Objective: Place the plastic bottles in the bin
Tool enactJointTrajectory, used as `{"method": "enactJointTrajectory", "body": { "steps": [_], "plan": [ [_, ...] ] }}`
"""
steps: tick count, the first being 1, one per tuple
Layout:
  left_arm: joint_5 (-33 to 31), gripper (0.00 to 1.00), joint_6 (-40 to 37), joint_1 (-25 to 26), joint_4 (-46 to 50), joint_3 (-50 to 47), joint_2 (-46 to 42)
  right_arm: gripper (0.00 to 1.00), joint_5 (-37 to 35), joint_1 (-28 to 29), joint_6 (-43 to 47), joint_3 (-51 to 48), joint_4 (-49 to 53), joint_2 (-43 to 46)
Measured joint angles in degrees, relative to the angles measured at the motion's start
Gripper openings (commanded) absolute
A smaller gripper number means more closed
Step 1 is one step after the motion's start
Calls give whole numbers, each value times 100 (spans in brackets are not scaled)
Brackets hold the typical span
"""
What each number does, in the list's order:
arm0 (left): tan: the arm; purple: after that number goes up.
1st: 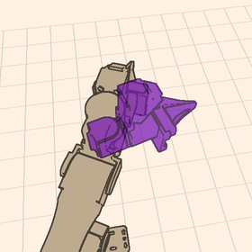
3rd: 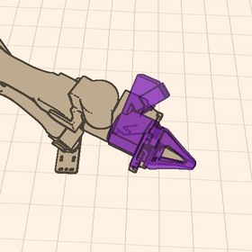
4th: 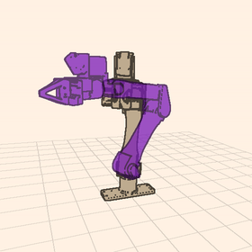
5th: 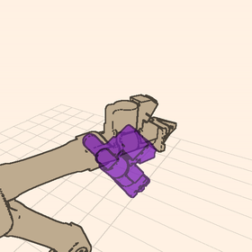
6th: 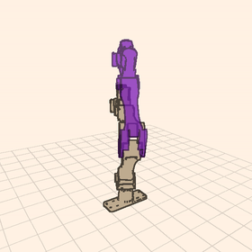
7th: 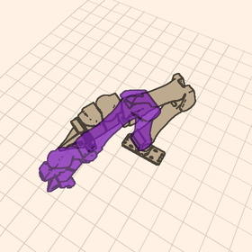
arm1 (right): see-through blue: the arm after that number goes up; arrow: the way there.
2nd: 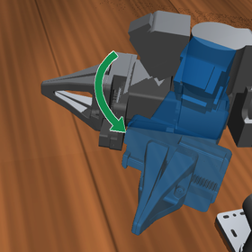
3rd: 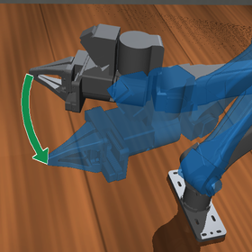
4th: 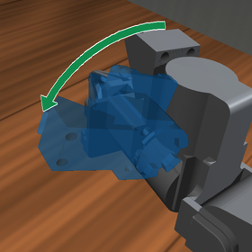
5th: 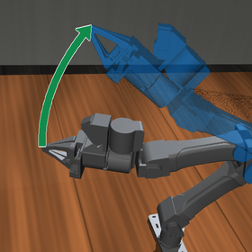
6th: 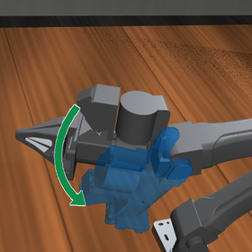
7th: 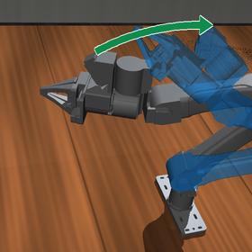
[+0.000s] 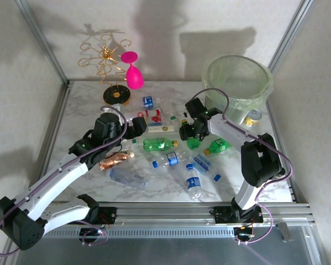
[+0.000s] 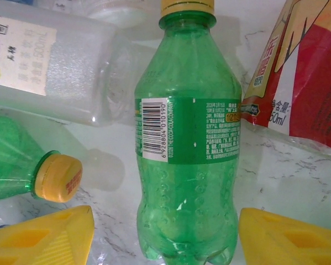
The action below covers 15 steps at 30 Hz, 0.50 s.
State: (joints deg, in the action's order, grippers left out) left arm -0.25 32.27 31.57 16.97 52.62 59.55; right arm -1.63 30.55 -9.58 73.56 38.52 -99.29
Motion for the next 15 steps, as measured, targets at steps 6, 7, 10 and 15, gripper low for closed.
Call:
{"method": "enactJointTrajectory", "body": {
  "steps": [6,7,10,15],
  "plan": [
    [-15,100,-105,0,-7,59,238,70,-24,-15,-4,-85,-120,-22],
    [-15,99,-111,0,-15,59,295,70,-26,-20,-7,-87,-127,-37],
    [33,99,-140,0,-52,59,435,69,-26,-31,-9,-85,-219,-153],
    [50,99,-254,11,-68,59,487,68,-72,-31,-22,-28,-302,-551]
  ]
}}
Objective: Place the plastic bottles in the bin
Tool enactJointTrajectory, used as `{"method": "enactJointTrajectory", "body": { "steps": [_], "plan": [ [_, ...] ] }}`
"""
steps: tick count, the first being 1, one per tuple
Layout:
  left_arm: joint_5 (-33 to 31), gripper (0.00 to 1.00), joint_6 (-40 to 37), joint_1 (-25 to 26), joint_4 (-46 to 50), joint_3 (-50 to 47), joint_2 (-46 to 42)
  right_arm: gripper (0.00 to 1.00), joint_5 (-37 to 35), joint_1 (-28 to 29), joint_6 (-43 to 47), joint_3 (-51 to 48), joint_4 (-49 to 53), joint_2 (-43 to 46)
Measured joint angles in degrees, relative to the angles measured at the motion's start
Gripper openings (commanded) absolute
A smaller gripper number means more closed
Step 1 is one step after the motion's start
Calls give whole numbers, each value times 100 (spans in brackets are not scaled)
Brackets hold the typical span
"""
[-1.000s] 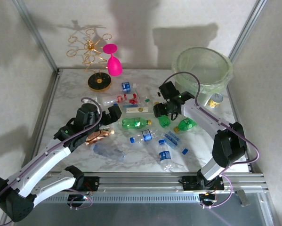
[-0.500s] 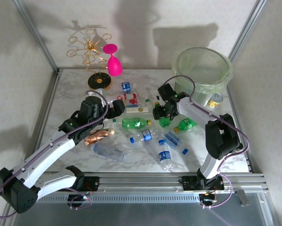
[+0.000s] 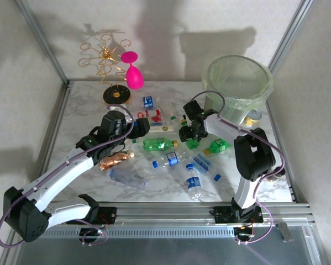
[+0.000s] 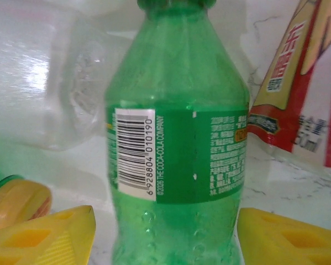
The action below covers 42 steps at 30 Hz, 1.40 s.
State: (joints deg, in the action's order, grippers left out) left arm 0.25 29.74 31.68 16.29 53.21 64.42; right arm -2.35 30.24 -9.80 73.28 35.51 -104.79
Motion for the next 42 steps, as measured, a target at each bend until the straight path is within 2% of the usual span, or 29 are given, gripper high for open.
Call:
{"method": "enactJointTrajectory", "body": {
  "steps": [15,26,35,42],
  "plan": [
    [151,99,-22,2,-162,-9,-9,61,-516,17,-55,138,-299,-407],
    [173,99,-22,2,-221,-61,-20,55,-382,105,-269,74,-614,-227],
    [382,99,20,7,-221,-48,-85,53,-367,166,-289,50,-275,546],
    [662,99,199,140,-205,273,-376,54,-295,389,-273,647,127,1532]
  ]
}}
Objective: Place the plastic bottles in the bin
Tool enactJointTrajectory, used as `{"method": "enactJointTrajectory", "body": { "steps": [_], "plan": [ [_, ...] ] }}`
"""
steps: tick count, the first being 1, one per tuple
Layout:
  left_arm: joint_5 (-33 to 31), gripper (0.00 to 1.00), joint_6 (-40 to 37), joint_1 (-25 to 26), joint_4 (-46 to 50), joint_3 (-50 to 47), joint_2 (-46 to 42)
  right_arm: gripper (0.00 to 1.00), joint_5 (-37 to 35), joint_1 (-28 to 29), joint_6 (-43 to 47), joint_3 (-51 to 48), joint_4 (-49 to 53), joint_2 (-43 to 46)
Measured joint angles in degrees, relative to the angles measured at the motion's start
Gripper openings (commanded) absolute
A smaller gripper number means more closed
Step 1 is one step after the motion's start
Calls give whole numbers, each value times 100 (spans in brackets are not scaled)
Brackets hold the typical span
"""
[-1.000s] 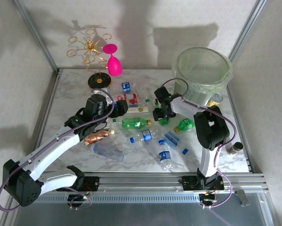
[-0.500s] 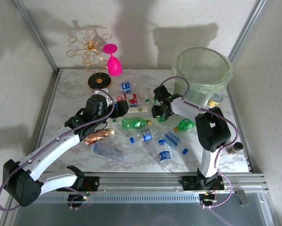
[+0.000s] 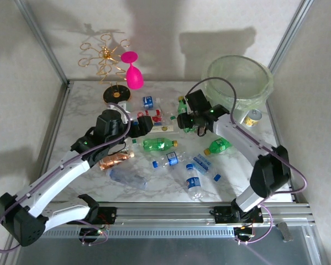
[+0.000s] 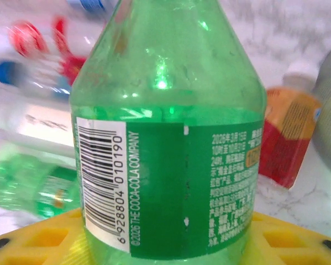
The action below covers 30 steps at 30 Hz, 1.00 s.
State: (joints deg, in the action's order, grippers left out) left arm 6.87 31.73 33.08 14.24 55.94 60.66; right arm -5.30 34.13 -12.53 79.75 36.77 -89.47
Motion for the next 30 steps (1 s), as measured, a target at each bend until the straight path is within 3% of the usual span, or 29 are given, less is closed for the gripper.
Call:
{"method": "enactJointTrajectory", "body": {
  "steps": [7,13,21,30],
  "plan": [
    [-133,99,-24,24,-164,319,-225,54,-181,-39,116,1180,205,645],
    [-149,99,-28,61,-203,321,-44,53,-627,-586,142,1963,223,737],
    [-229,100,-76,85,-269,223,55,53,-828,-1738,118,3095,535,-90],
    [-282,99,-179,98,-284,120,131,54,-1032,-2109,125,3237,780,-909]
  ]
}}
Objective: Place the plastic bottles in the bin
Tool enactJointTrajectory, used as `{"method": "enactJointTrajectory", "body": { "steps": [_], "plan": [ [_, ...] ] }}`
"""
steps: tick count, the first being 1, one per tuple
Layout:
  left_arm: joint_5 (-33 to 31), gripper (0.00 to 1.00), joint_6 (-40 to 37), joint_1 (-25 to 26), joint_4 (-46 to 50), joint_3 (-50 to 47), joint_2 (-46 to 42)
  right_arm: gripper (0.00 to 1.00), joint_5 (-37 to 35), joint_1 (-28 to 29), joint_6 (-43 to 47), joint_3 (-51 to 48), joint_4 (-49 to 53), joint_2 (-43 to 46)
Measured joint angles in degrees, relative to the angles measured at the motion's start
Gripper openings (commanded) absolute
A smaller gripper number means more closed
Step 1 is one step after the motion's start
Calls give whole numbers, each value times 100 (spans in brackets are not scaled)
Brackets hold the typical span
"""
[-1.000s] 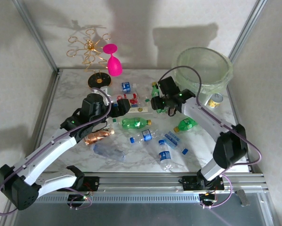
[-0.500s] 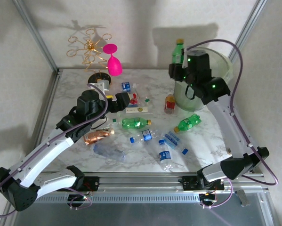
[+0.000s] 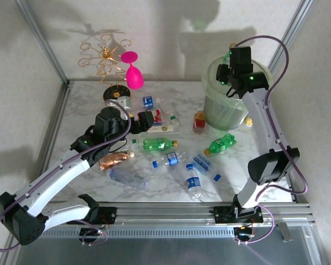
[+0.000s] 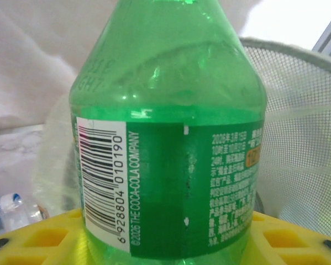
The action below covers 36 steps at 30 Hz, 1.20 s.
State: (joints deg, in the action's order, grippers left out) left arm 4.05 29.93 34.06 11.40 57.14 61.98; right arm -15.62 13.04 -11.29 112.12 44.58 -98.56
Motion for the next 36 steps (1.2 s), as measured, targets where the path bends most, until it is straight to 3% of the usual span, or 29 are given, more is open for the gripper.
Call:
{"method": "enactJointTrajectory", "body": {
  "steps": [13,23,36],
  "plan": [
    [-24,99,0,0,0,0,0,55,72,-568,0,122,498,-1272],
    [-94,100,-2,0,2,-28,-9,59,514,-975,15,538,629,-2074],
    [-197,99,-20,0,0,-28,-57,76,732,-951,13,538,732,-2284]
  ]
}}
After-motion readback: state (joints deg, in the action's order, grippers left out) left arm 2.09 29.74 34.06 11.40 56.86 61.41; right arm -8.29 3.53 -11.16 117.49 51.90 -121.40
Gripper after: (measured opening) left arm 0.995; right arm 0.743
